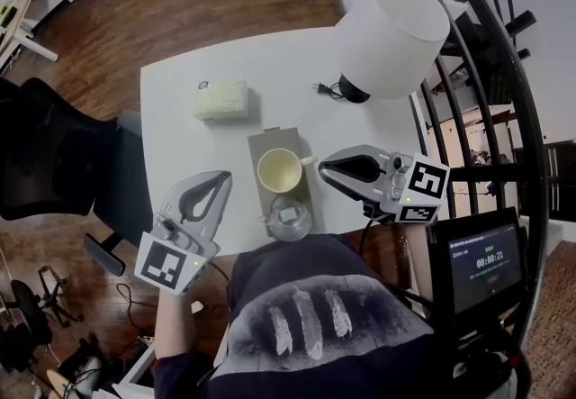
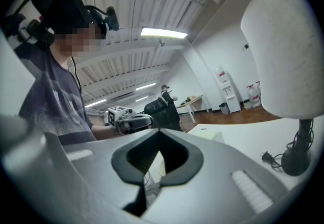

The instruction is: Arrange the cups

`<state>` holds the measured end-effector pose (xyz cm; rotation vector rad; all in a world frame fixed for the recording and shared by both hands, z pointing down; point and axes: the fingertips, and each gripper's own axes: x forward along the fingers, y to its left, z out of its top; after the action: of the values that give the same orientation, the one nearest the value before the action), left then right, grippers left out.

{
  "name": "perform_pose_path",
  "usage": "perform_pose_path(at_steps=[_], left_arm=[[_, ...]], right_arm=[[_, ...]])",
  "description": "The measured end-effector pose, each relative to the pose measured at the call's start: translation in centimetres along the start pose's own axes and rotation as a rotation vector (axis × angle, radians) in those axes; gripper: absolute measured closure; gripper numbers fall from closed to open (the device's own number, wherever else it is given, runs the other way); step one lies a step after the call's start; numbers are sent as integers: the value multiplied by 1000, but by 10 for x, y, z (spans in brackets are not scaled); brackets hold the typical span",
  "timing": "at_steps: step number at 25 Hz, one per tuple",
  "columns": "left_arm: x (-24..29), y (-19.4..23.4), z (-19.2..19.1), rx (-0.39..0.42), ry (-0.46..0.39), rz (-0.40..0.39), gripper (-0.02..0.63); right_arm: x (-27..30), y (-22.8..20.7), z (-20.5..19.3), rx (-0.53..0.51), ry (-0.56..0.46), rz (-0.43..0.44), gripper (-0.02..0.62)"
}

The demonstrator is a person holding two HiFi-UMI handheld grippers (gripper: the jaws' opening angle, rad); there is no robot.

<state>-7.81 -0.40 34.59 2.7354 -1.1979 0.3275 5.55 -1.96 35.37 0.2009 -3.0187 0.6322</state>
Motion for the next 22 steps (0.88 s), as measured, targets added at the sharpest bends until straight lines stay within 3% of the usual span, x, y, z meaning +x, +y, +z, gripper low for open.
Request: perform_pose_path(at_steps=[22], left_arm=[[-2,-1,-4,-2,18,-3,592]], right_arm=[[2,-9,3,-14,-26,-41,591]])
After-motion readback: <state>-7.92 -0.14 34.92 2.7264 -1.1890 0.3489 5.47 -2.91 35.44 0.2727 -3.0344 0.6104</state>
